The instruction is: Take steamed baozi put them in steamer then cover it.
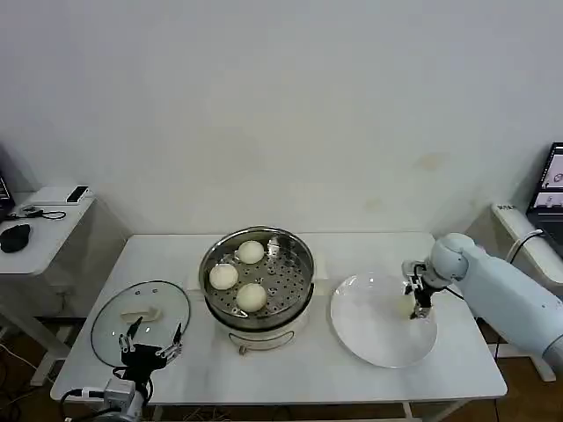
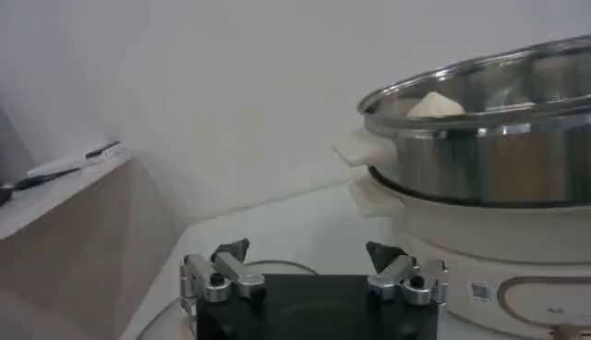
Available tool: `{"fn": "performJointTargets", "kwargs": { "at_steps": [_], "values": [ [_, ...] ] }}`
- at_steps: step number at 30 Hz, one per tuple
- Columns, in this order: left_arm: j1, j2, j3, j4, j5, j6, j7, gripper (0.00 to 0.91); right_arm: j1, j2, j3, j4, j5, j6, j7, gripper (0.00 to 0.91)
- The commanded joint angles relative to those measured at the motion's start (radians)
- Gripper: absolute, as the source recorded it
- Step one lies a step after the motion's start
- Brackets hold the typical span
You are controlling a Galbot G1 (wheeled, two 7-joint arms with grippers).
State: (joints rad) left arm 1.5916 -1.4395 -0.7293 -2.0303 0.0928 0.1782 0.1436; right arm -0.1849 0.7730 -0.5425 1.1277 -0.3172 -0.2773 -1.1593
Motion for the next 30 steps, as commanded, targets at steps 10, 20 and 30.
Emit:
{"fn": "performJointTargets", "kwargs": {
  "at_steps": [10,20,30],
  "values": [
    [-0.004,0.000,0.000,0.004,0.001,0.000,0.000,0.907,0.045,-0.041,0.017,0.070,0.047,-0.013,-0.007,0.655],
    [-0.010,-0.001,0.001,0.002,0.033,0.009,-0.008,0.907,0.267,-0.068,-0.044,0.296,0.257,-0.082,-0.028,0.655],
    [0.001,-0.005,0.002,-0.008,0.052,0.004,-0.019,0.907,0.501,0.076,-0.200,0.338,0.470,-0.174,-0.025,0.655]
  ]
}}
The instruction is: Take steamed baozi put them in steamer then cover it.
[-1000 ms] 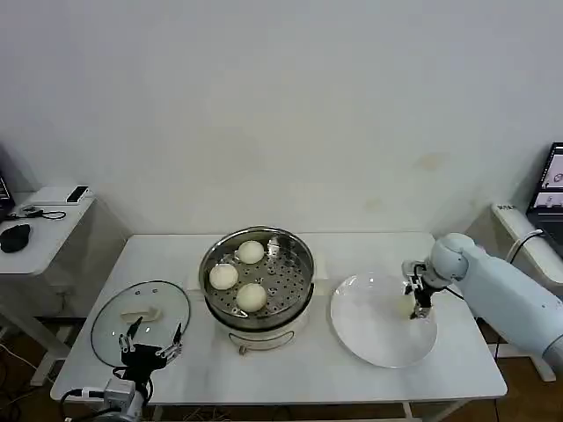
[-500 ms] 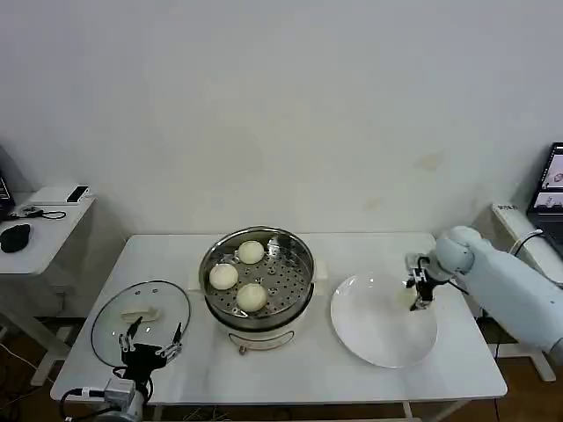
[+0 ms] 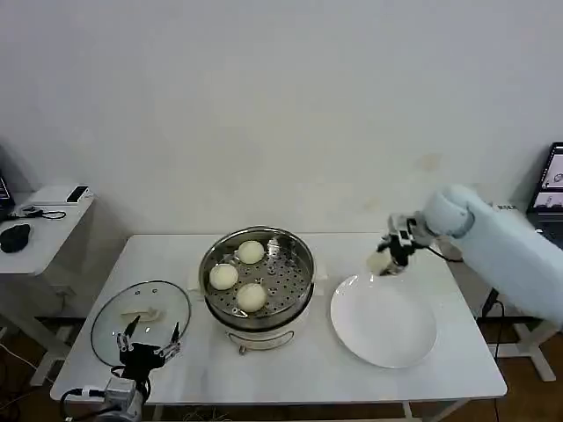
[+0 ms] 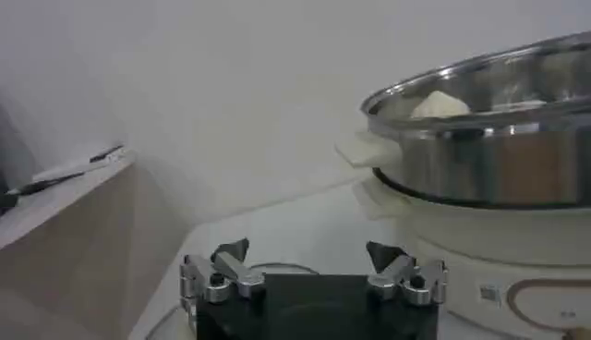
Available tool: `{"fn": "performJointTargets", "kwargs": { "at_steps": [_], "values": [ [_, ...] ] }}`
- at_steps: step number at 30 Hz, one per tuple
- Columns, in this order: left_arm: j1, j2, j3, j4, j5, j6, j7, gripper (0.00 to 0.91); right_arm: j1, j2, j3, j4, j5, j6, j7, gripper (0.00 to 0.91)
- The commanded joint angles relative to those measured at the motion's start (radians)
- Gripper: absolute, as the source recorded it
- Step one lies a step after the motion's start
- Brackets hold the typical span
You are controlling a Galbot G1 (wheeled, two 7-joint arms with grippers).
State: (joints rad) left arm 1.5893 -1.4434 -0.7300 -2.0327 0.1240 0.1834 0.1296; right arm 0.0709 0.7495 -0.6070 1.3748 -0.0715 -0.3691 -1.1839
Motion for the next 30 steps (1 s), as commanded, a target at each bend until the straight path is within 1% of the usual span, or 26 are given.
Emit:
{"fn": "performJointTargets", "kwargs": {
  "at_steps": [1,4,6,10,12,16,18,22,24,26,30],
  "values": [
    [0.005,0.000,0.003,-0.010,0.021,-0.001,-0.004,0.907,0.260,0.114,-0.150,0.085,0.241,-0.092,0.001,0.655],
    [0.005,0.003,-0.001,-0.021,0.021,0.002,-0.002,0.907,0.296,0.150,-0.181,0.062,0.272,-0.110,0.001,0.655],
    [0.001,0.006,-0.005,-0.022,0.021,0.006,-0.004,0.907,0.331,0.197,-0.221,0.025,0.293,-0.118,0.001,0.655],
    [-0.004,0.005,-0.007,-0.026,0.022,0.008,-0.006,0.907,0.368,0.275,-0.265,-0.024,0.338,-0.134,0.007,0.655],
    [-0.008,0.001,-0.008,-0.029,0.023,0.008,-0.009,0.907,0.383,0.319,-0.289,-0.052,0.351,-0.139,0.009,0.655],
    [-0.008,-0.009,-0.010,-0.039,0.030,0.007,-0.015,0.907,0.397,0.379,-0.323,-0.092,0.365,-0.144,0.011,0.655],
    [-0.011,-0.014,-0.012,-0.040,0.040,0.006,-0.018,0.907,0.404,0.417,-0.359,-0.121,0.382,-0.145,0.013,0.655],
    [-0.013,-0.013,-0.009,-0.043,0.043,0.006,-0.021,0.907,0.395,0.467,-0.408,-0.167,0.386,-0.143,0.018,0.655],
    [-0.016,-0.017,-0.010,-0.048,0.040,0.007,-0.020,0.907,0.379,0.481,-0.422,-0.176,0.383,-0.146,0.022,0.665],
    [-0.016,-0.021,-0.010,-0.055,0.038,0.007,-0.020,0.907,0.364,0.494,-0.431,-0.191,0.377,-0.148,0.024,0.655],
    [-0.009,-0.023,-0.008,-0.062,0.034,0.006,-0.020,0.907,0.325,0.509,-0.442,-0.223,0.344,-0.146,0.030,0.655]
  ]
}}
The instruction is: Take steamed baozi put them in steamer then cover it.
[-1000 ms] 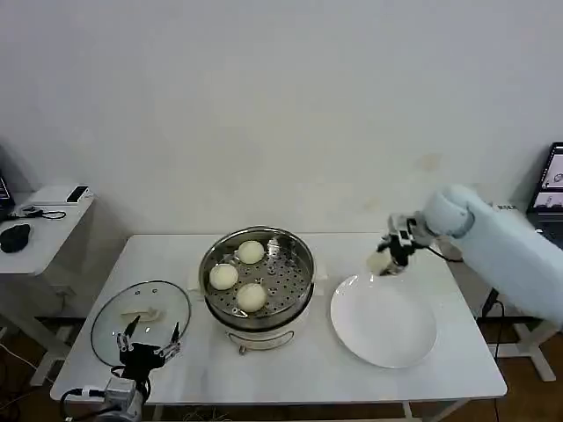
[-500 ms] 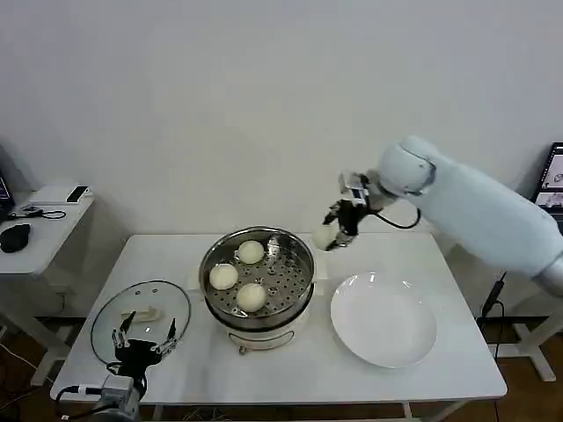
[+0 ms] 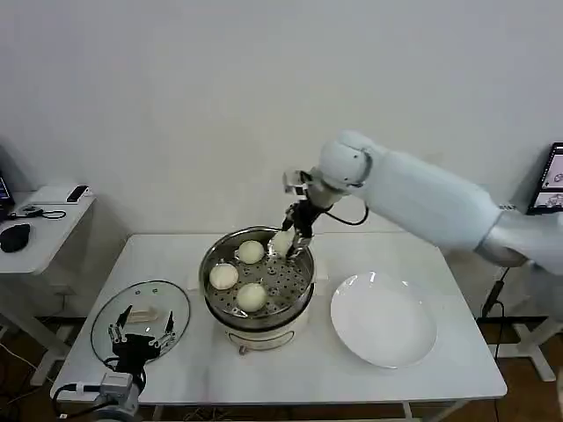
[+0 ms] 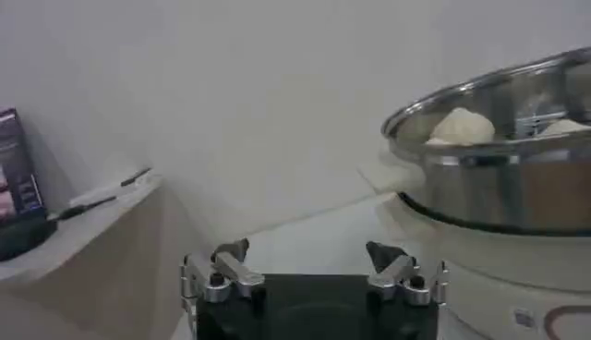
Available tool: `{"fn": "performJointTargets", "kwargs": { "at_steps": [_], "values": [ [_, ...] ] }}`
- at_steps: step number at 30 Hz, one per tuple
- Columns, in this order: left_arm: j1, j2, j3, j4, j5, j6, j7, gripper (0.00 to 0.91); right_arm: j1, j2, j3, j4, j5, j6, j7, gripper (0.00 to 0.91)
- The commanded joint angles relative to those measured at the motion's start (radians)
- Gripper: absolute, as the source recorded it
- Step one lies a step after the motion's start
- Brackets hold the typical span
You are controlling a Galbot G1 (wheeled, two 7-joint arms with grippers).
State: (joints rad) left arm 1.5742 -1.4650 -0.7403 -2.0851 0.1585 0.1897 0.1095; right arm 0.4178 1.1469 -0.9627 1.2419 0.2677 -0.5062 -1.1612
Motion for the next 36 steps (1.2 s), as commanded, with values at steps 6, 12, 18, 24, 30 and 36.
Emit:
{"fn": "performJointTargets", "kwargs": {
  "at_steps": [6,12,18,24,30,36],
  "values": [
    [0.005,0.003,0.002,-0.005,-0.002,0.001,0.005,0.907,-0.059,0.113,-0.089,-0.104,-0.023,-0.009,0.009,0.655],
    [0.000,0.002,0.010,-0.003,-0.002,0.002,0.008,0.907,-0.079,0.118,-0.084,-0.129,-0.066,0.003,0.013,0.655],
    [-0.007,0.004,0.009,0.004,-0.004,0.002,0.009,0.907,-0.090,0.132,-0.074,-0.156,-0.087,0.013,0.020,0.655],
    [-0.005,0.008,0.006,0.010,-0.006,0.002,0.008,0.907,-0.095,0.146,-0.070,-0.180,-0.104,0.019,0.023,0.907],
    [-0.004,0.006,0.006,0.012,-0.008,0.001,0.009,0.907,-0.097,0.147,-0.061,-0.179,-0.098,0.016,0.037,0.907],
    [0.000,0.002,0.007,0.010,-0.007,0.001,0.008,0.907,-0.097,0.122,-0.039,-0.154,-0.094,0.014,0.038,0.907]
  ]
}}
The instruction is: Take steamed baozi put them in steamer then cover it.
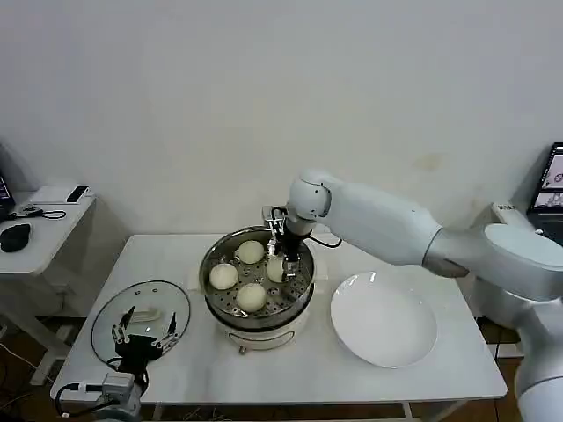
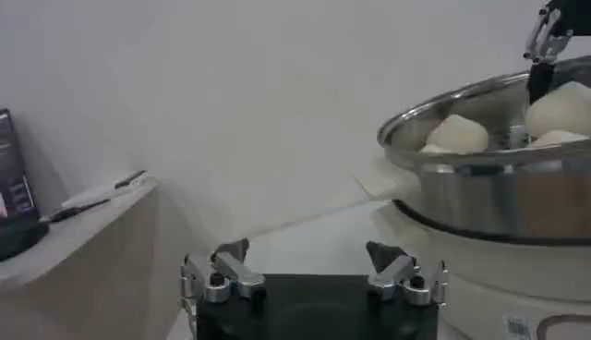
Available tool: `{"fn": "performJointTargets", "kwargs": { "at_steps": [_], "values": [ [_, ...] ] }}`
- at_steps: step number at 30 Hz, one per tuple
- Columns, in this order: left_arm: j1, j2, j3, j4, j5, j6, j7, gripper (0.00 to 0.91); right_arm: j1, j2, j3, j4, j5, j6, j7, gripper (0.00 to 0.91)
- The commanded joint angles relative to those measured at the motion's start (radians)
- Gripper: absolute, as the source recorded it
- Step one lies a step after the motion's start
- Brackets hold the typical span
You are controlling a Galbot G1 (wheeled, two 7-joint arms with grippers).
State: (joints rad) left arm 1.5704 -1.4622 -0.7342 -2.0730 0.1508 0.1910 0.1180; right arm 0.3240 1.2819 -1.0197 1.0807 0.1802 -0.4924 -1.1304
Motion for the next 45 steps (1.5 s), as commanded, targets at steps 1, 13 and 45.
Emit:
{"fn": "performJointTargets", "kwargs": {
  "at_steps": [1,13,45],
  "values": [
    [0.004,-0.001,0.000,-0.003,0.000,-0.001,-0.001,0.907,-0.002,-0.023,0.029,0.022,-0.004,0.001,0.006,0.907],
    [0.019,0.011,-0.021,-0.010,-0.051,-0.032,-0.016,0.907,-0.157,-0.351,0.539,0.344,0.233,0.094,0.210,0.907],
    [0.030,0.012,0.004,0.084,0.200,-0.167,-0.136,0.907,-1.622,-0.139,1.716,0.793,0.392,0.493,0.966,0.907]
  ]
}}
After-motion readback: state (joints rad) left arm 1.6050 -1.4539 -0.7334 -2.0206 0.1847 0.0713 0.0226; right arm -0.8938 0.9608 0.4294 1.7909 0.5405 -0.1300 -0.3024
